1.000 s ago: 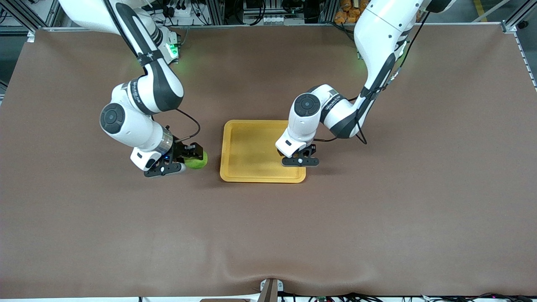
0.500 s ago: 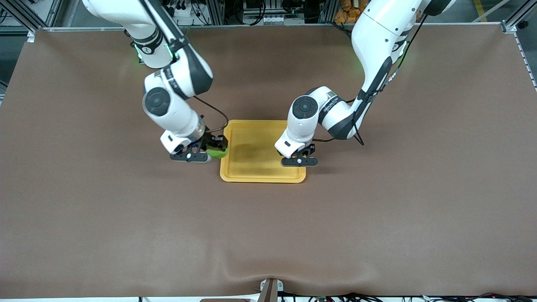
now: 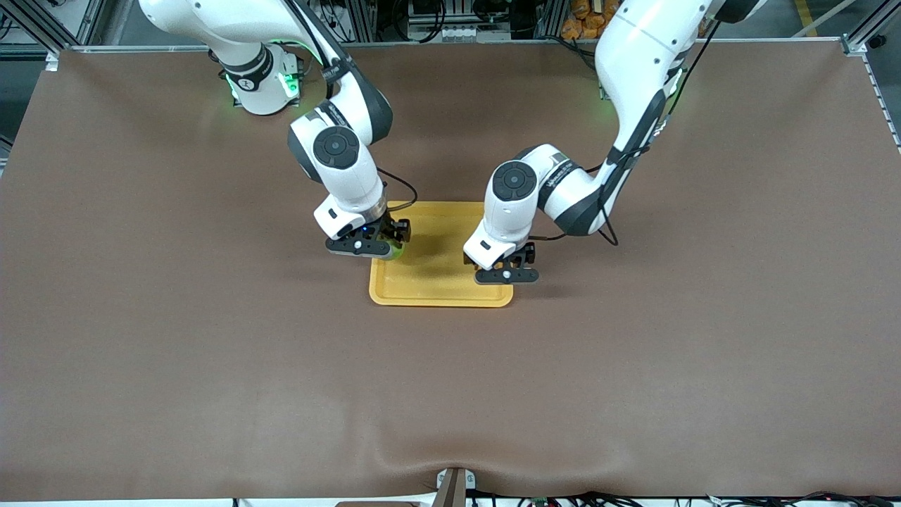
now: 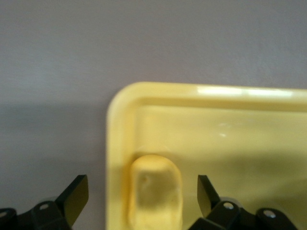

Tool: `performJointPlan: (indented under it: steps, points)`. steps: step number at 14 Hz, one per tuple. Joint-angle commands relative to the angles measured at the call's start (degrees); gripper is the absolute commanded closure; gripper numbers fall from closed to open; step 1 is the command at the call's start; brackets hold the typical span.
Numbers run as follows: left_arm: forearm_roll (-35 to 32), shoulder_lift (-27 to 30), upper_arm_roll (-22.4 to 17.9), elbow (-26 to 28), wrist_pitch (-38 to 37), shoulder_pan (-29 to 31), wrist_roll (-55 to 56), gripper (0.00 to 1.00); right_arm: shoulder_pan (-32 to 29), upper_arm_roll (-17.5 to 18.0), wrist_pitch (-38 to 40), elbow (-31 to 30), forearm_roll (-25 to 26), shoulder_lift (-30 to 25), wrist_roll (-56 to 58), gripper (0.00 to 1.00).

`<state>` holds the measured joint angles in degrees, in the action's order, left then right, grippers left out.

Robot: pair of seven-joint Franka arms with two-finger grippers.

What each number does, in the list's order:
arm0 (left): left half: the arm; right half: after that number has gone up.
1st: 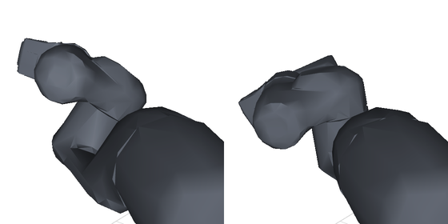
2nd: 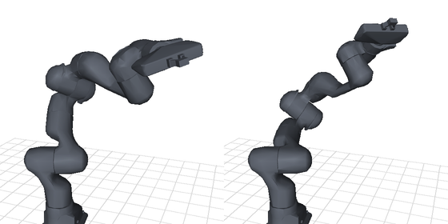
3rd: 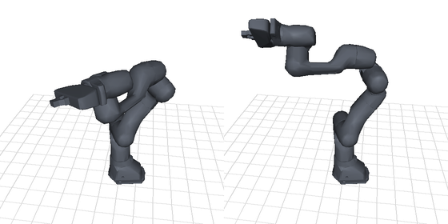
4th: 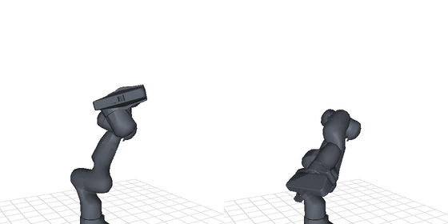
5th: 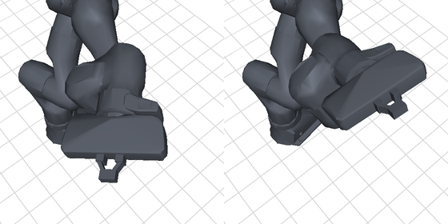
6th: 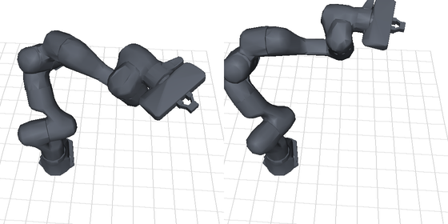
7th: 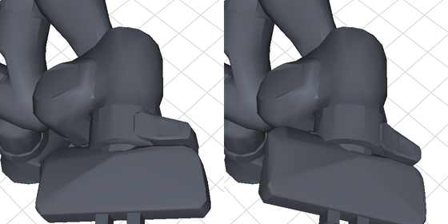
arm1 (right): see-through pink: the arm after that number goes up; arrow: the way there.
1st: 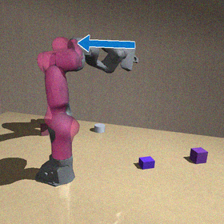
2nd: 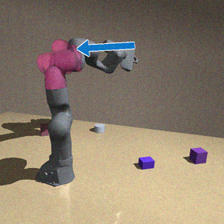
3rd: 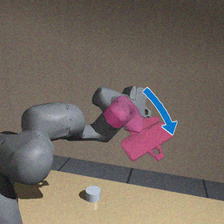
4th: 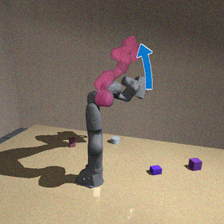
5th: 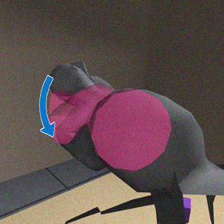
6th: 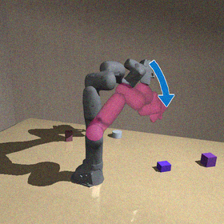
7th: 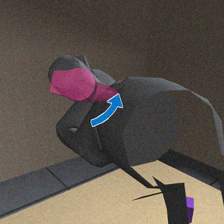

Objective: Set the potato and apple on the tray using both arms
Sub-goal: 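Lower the potato onto the tray and open the left gripper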

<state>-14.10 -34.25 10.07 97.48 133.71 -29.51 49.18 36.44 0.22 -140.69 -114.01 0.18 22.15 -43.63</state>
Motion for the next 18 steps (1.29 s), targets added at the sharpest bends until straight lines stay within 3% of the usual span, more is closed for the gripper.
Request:
performJointPlan:
  steps: [1, 4, 11, 12, 13, 14, 18]
  points:
    - [-1.63, 4.36, 0.04, -4.73, -12.38, 1.64, -1.18, 0.0, 2.05, -0.48, -1.17, 1.33, 1.57, 2.28, -1.01, 1.0]
    - [-0.66, 7.44, 0.39, -7.21, -18.92, 4.97, -7.24, 0.0, 2.84, -0.48, -1.52, 1.34, 1.57, 3.33, -1.01, 1.0]
    - [2.23, 14.56, 0.65, -7.56, -23.32, 11.83, -15.86, 0.0, 2.84, -0.57, -2.22, 1.33, 1.57, 5.0, -1.45, 1.0]
    - [3.46, 15.35, 0.57, -8.09, -24.28, 13.06, -17.44, 0.0, 2.84, -0.48, -2.13, 1.33, 1.57, 5.09, -1.37, 0.81]
    - [4.51, 15.79, 0.65, -9.05, -25.77, 14.38, -19.89, 0.0, 2.76, -0.57, -2.05, 1.33, 1.57, 5.35, -1.37, 0.32]
    - [5.39, 15.97, 0.65, -10.19, -27.35, 15.52, -22.18, 0.0, 2.84, -0.57, -2.04, 1.33, 1.57, 5.53, -1.45, 0.0]
    - [5.41, 17.9, -0.05, -12.58, -31.41, 17.99, -24.13, 0.0, 2.4, -0.57, -1.34, 1.33, 1.57, 4.49, -1.37, 0.0]
